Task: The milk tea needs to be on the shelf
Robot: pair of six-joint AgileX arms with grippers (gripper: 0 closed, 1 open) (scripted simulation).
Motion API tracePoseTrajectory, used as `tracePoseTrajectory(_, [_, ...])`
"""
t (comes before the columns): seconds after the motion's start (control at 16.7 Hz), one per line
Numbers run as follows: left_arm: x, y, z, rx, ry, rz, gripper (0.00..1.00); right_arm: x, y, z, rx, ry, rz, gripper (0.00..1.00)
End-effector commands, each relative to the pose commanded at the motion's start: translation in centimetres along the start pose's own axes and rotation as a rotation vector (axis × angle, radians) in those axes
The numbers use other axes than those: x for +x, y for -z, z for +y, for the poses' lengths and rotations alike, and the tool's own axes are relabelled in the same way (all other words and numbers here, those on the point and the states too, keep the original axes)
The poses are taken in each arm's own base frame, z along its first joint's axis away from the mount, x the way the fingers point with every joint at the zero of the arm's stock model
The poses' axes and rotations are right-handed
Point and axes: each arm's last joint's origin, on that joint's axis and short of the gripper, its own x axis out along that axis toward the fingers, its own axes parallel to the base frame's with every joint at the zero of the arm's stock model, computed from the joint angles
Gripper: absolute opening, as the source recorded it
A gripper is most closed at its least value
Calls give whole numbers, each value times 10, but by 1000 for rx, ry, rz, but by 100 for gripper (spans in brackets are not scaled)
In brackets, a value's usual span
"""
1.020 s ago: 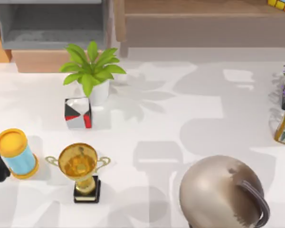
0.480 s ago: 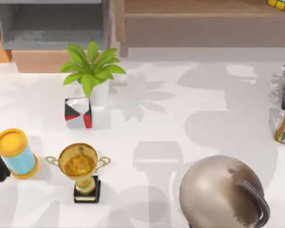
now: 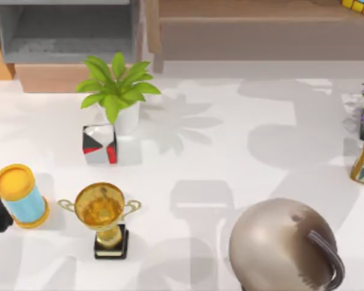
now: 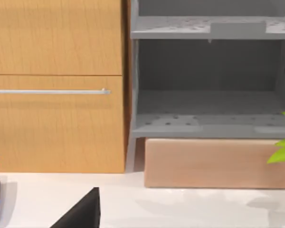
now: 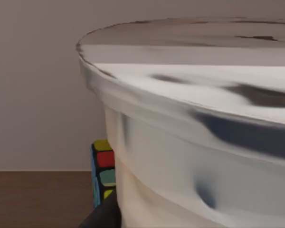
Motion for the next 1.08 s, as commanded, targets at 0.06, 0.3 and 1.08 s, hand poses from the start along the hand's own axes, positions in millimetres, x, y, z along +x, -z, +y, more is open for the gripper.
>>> tracePoseTrajectory(0.06, [0, 0, 0, 0, 0, 0, 100, 0, 0, 0, 0, 0, 0, 0])
tracePoseTrajectory(0.3, [0, 0, 0, 0, 0, 0, 100, 0, 0, 0, 0, 0, 0, 30])
tracePoseTrajectory(1.08, [0, 0, 0, 0, 0, 0, 100, 0, 0, 0, 0, 0, 0, 100])
